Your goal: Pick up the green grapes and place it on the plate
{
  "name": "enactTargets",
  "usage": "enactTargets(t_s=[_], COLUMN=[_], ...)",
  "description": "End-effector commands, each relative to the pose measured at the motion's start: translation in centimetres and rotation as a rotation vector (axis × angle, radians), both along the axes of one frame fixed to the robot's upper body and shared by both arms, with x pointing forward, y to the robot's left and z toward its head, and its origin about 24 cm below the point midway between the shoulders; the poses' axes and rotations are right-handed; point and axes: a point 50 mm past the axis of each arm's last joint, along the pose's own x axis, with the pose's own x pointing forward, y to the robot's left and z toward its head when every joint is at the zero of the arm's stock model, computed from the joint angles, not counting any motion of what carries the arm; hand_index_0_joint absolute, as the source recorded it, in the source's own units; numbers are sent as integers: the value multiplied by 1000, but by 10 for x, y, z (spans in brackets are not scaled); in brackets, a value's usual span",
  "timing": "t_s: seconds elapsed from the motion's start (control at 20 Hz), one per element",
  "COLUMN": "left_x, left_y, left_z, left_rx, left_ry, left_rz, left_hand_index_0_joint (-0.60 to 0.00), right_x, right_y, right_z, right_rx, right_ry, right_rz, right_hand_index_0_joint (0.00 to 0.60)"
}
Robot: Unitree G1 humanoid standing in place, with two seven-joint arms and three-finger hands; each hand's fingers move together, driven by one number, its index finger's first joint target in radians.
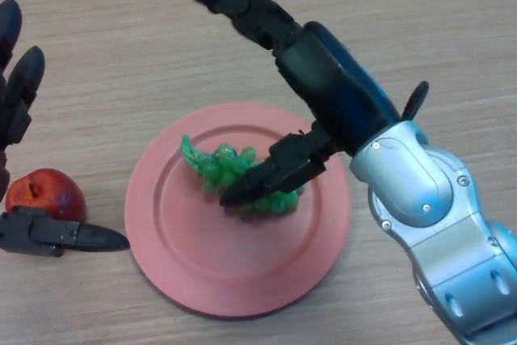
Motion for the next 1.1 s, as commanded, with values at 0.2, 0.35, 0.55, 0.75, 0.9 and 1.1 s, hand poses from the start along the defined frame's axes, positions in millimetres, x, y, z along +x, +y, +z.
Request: enactTargets(t_s=[0.2,0.35,0.55,0.75,0.9,1.1], left_x=[-13,-12,-13,-15,-16,-16], left_y=[7,5,-1,-12,-13,-16], left_z=[40,46,44,42,44,47], left_rx=[94,90,92,96,98,113], left_ry=[-235,-256,-254,-238,-234,-233], left_rz=[60,49,37,16,5,0], left_hand_index_0_joint=[0,0,0,0,0,0], right_x=[-26,-42,-60,-70,-73,-71], right_y=[-46,-69,-84,-83,-81,-84], right_z=[36,35,34,29,27,28], right_rx=[224,322,419,460,481,494], right_ry=[-164,-143,-153,-159,-131,-114], right_rz=[-51,-54,-54,-67,-56,-50], right_hand_index_0_joint=[0,0,0,0,0,0])
